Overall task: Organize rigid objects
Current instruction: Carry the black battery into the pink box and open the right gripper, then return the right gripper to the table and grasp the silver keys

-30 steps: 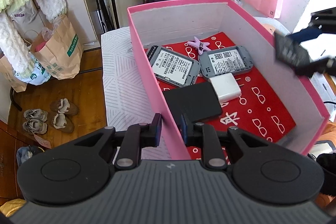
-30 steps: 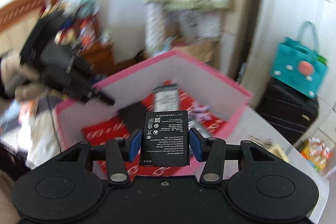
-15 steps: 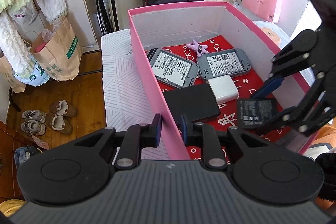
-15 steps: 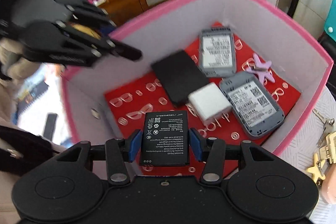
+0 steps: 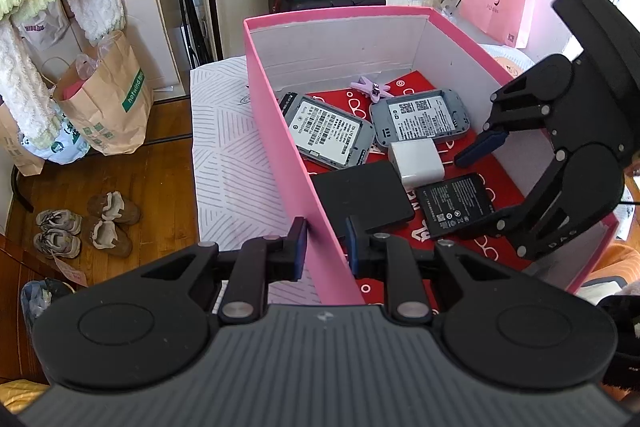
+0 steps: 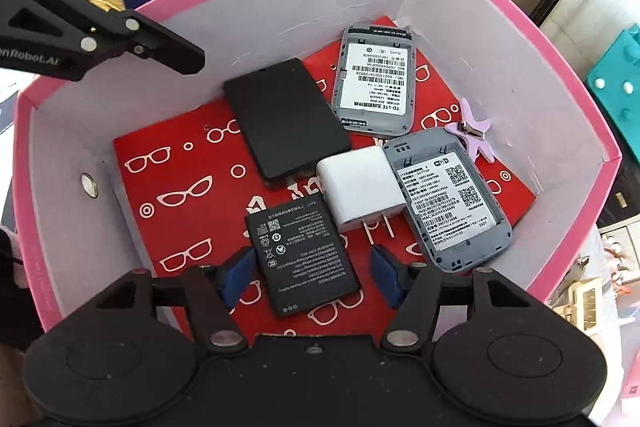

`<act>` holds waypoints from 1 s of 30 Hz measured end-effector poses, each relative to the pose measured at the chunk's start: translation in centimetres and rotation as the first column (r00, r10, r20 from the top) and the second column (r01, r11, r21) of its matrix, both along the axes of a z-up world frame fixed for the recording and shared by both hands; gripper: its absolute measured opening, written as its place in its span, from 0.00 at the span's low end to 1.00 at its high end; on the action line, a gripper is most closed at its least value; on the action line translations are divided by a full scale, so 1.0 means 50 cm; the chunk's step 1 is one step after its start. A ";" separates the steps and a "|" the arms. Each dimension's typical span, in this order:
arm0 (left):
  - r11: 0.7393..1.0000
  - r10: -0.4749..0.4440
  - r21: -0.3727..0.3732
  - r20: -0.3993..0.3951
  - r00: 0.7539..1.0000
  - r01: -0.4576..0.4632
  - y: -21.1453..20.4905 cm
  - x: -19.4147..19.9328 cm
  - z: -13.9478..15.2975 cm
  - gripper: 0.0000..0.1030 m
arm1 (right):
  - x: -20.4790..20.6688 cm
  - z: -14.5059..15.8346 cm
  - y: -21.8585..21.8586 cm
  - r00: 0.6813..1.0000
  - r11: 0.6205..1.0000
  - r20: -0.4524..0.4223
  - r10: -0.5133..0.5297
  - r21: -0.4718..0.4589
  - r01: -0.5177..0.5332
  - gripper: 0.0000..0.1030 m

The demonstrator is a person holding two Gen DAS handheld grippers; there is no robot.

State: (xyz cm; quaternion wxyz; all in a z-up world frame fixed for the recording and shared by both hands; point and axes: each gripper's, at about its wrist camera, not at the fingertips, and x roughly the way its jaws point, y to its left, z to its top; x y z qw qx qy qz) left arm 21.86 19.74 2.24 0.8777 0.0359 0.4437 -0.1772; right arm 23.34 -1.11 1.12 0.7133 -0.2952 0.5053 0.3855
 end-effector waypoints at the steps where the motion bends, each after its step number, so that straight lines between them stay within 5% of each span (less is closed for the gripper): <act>1: 1.000 0.001 0.000 0.000 1.000 -0.001 -0.001 -0.001 -0.001 0.18 | -0.009 0.005 -0.001 1.000 1.000 0.028 0.005 -0.001 -0.005 0.64; 5: 1.000 0.002 -0.003 0.002 1.000 -0.002 0.000 -0.005 -0.002 0.19 | -0.049 0.044 -0.027 0.990 0.998 0.143 -0.002 0.058 -0.007 0.66; 9: 1.000 0.008 -0.009 0.000 1.000 -0.008 0.002 -0.004 0.000 0.18 | -0.057 0.104 -0.105 0.979 0.966 0.161 -0.125 0.245 0.083 0.66; 16: 0.999 0.033 -0.025 0.001 0.999 -0.033 0.005 -0.001 0.001 0.19 | -0.065 0.159 -0.283 0.895 0.786 0.129 -0.428 0.542 0.298 0.67; 25: 0.996 0.078 -0.036 0.017 0.997 -0.078 0.002 -0.009 -0.002 0.18 | -0.077 0.067 -0.434 0.777 0.656 0.095 -0.622 0.605 0.451 0.67; 30: 0.994 0.100 -0.054 0.009 0.995 -0.100 0.004 -0.006 -0.003 0.18 | -0.082 -0.007 -0.439 0.762 0.664 0.153 -0.630 0.615 0.425 0.66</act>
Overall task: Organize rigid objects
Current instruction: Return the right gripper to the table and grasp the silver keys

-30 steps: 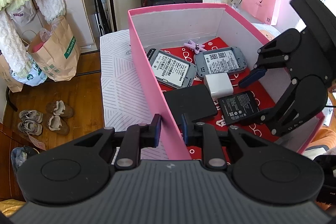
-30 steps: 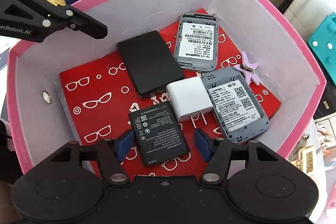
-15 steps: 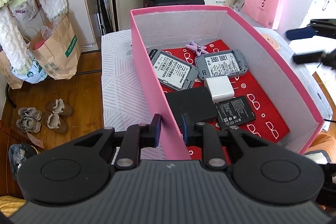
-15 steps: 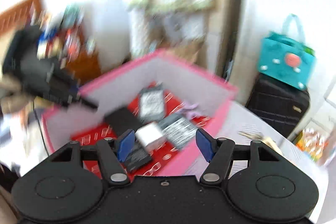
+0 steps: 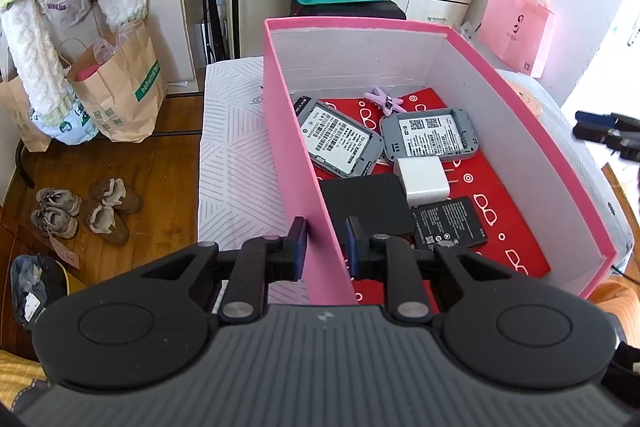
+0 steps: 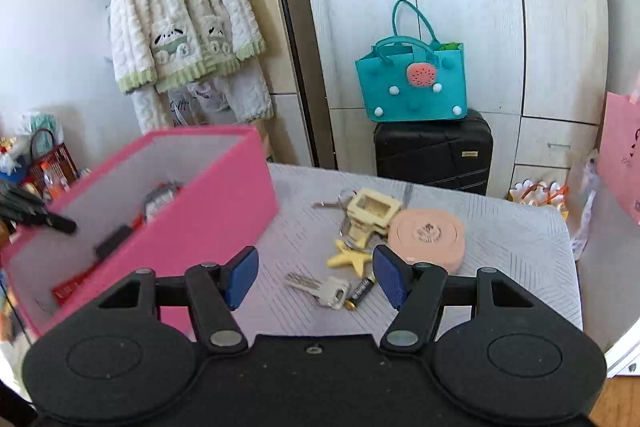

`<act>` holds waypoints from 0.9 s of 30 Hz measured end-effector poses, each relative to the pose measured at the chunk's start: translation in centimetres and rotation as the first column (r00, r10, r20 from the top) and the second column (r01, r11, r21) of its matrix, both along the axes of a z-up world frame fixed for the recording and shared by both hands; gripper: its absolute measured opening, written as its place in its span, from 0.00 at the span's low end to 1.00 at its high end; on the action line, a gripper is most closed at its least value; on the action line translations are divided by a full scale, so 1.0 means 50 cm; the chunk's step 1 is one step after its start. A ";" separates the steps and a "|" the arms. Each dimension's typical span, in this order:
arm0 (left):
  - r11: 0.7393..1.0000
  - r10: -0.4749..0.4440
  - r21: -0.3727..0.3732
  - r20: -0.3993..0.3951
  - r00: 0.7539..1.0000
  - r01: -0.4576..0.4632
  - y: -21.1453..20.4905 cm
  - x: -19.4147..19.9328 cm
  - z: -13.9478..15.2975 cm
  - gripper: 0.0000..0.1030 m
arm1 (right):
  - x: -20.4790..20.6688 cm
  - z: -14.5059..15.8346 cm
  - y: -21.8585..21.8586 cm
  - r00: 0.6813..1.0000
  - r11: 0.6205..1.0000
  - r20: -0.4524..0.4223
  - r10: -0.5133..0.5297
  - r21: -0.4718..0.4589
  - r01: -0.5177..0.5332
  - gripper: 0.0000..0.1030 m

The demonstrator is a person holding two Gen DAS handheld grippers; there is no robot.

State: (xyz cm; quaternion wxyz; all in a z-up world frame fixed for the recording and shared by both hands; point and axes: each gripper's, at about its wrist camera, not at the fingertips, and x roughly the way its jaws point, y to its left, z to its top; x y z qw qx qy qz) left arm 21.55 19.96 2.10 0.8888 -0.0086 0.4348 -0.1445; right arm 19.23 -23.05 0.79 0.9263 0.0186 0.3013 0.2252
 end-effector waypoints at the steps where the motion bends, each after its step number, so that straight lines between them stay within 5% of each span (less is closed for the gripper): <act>1: 1.000 0.007 -0.004 -0.003 1.000 -0.007 0.000 0.001 0.000 0.18 | 0.007 -0.013 0.003 1.000 1.000 0.001 0.012 0.001 -0.012 0.65; 8: 0.999 0.045 -0.028 -0.031 0.999 -0.046 0.001 0.007 0.000 0.18 | 0.050 -0.094 0.044 0.995 0.997 -0.074 0.068 0.034 -0.065 0.42; 18: 0.996 0.071 -0.057 -0.058 0.996 -0.074 0.006 0.018 -0.001 0.18 | 0.092 -0.120 0.108 0.999 0.970 -0.022 0.038 -0.239 -0.042 0.44; 21: 0.995 0.075 -0.054 -0.057 0.996 -0.079 0.006 0.021 -0.002 0.18 | 0.109 -0.112 0.107 0.999 0.975 -0.052 0.011 -0.223 -0.023 0.44; 23: 0.995 0.084 -0.054 -0.059 0.995 -0.088 0.008 0.021 -0.003 0.18 | 0.116 -0.112 0.101 0.998 0.976 -0.055 -0.021 -0.219 0.008 0.27; 27: 0.993 0.106 -0.048 -0.061 0.993 -0.109 0.012 0.016 -0.006 0.18 | 0.117 -0.109 0.083 0.998 0.991 -0.056 -0.034 -0.134 0.026 0.24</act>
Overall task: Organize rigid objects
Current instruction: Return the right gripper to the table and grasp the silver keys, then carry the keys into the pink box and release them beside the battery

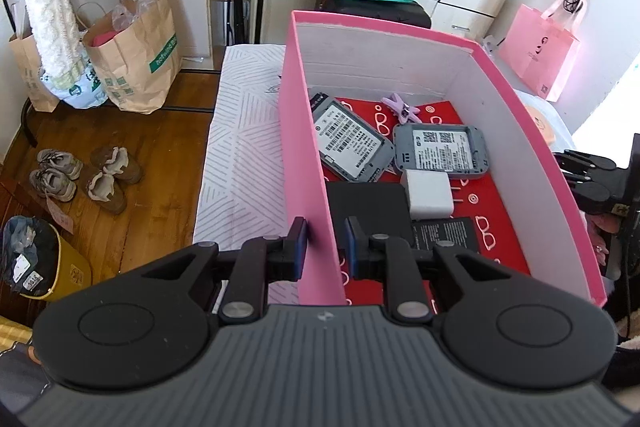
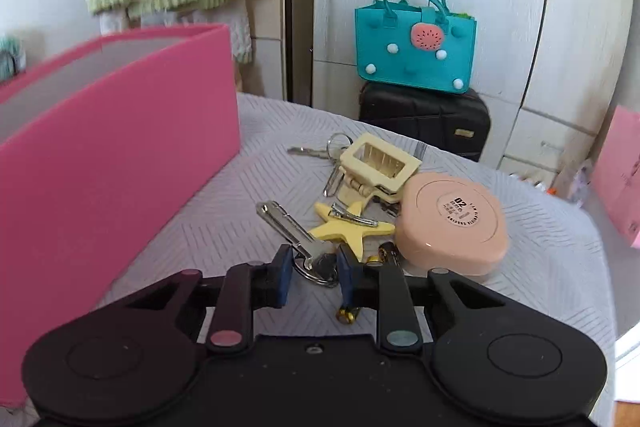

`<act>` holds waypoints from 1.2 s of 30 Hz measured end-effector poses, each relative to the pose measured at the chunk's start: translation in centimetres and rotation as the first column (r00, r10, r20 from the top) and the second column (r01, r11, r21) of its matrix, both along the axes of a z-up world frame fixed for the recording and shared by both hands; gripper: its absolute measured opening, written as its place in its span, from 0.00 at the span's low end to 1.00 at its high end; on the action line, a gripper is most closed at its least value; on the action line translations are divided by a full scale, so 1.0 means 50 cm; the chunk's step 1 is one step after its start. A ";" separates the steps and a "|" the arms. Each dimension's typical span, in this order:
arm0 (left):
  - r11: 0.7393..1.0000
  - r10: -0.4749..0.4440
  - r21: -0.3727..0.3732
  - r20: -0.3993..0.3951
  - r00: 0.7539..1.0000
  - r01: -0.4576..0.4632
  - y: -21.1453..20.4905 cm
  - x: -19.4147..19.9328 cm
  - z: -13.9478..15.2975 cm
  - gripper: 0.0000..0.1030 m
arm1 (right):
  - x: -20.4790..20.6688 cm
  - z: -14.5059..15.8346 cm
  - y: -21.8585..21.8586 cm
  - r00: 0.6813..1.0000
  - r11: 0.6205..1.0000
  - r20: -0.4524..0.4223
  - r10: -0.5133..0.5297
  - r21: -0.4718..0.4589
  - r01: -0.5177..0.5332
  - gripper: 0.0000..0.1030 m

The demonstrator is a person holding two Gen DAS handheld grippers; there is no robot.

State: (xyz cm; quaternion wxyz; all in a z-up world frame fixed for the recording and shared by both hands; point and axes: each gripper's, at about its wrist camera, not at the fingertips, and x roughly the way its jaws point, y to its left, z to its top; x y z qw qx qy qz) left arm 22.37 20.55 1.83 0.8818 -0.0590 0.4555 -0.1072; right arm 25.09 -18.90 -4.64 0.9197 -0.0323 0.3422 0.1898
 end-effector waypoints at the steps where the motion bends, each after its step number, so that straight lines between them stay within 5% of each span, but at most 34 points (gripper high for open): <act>1: 1.000 0.004 0.001 0.000 1.000 -0.004 -0.002 -0.001 0.002 0.18 | 0.001 0.002 -0.006 1.000 1.000 0.001 -0.005 0.018 0.005 0.21; 8: 1.000 0.005 -0.002 -0.002 1.000 -0.005 -0.001 -0.001 0.005 0.18 | 0.000 0.012 -0.036 0.999 0.993 -0.028 -0.042 0.105 0.045 0.12; 19: 1.000 0.023 -0.004 -0.003 1.000 -0.023 0.000 0.002 0.006 0.18 | -0.050 0.060 -0.045 1.000 0.984 0.007 -0.021 0.175 0.019 0.12; 25: 0.999 0.027 0.018 -0.017 0.999 -0.027 -0.006 0.008 0.009 0.18 | -0.092 0.177 -0.019 0.987 0.964 0.100 0.128 0.221 -0.147 0.12; 29: 0.997 0.034 0.067 -0.032 0.999 -0.032 -0.024 0.013 0.015 0.18 | -0.105 0.251 0.021 0.945 0.922 0.147 0.292 0.220 -0.319 0.12; 36: 0.990 0.055 0.132 -0.012 0.998 -0.053 -0.052 0.009 0.014 0.18 | -0.101 0.250 0.135 0.862 0.859 0.090 0.499 0.082 -0.506 0.12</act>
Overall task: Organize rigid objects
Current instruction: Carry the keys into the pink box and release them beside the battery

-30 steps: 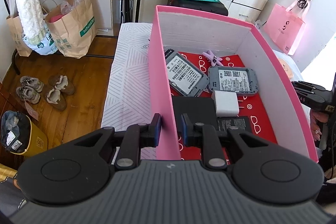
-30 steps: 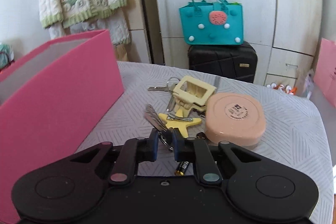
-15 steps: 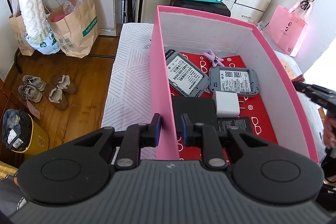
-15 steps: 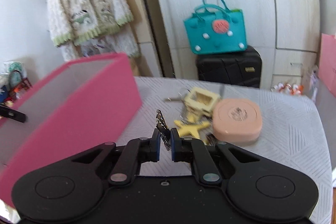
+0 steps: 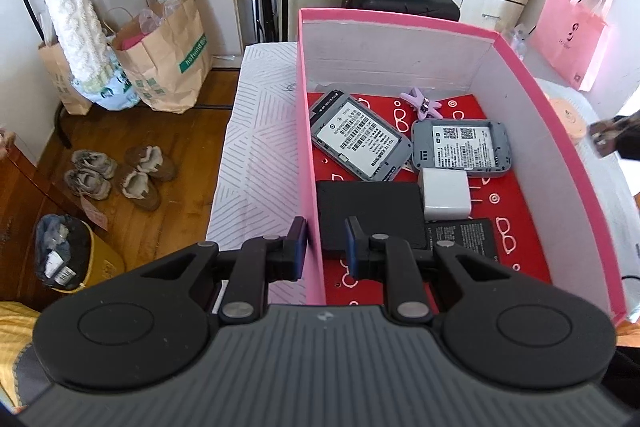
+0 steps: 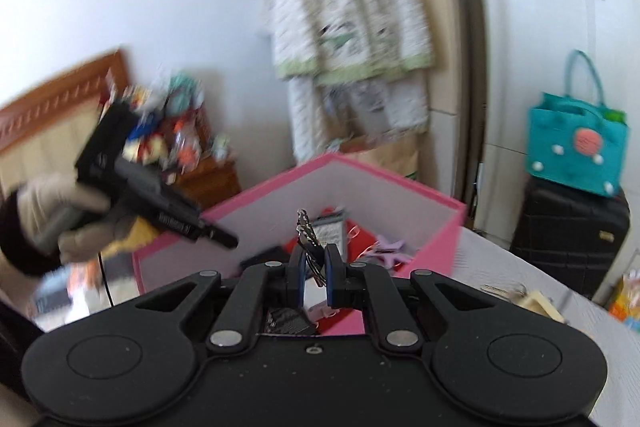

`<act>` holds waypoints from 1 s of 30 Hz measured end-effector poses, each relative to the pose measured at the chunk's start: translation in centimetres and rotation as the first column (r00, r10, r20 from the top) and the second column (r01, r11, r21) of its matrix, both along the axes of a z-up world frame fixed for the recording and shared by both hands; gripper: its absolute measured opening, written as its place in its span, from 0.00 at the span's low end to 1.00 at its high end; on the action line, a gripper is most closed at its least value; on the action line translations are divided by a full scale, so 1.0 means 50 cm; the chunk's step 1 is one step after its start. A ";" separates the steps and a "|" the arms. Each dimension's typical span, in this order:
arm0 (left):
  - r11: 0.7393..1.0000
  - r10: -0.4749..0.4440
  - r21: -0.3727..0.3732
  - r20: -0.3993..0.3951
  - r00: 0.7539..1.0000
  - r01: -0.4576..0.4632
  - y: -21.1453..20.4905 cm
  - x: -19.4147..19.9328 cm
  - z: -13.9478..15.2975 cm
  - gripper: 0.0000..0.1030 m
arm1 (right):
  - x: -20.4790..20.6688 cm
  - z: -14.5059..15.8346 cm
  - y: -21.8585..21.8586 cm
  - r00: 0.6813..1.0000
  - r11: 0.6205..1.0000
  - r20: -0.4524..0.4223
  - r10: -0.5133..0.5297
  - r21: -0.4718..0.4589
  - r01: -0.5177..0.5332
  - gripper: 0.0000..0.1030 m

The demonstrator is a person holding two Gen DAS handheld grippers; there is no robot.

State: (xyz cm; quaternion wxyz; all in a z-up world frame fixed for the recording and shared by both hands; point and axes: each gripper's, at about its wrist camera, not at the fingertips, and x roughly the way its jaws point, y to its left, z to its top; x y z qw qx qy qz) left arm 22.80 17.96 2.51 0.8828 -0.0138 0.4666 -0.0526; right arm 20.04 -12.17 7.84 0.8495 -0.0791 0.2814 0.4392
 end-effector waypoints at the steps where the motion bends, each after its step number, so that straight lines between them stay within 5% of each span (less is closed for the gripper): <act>1: 1.000 0.001 0.015 0.003 1.000 -0.001 -0.004 -0.002 -0.001 0.18 | -0.002 -0.009 0.013 1.000 0.999 0.016 0.007 -0.037 -0.007 0.12; 16: 0.965 -0.087 0.250 0.000 0.996 0.085 -0.066 -0.014 0.001 0.18 | 0.005 -0.045 0.108 0.984 0.924 0.105 0.144 -0.371 -0.096 0.12; 22: 0.963 -0.092 0.254 -0.001 0.996 0.089 -0.067 -0.015 0.002 0.18 | 0.009 -0.052 0.100 0.989 0.931 0.091 0.115 -0.358 -0.076 0.11; 30: 0.960 -0.094 0.264 0.002 0.996 0.090 -0.067 -0.017 0.004 0.18 | 0.019 -0.014 0.038 0.998 0.983 0.041 0.041 -0.179 -0.033 0.12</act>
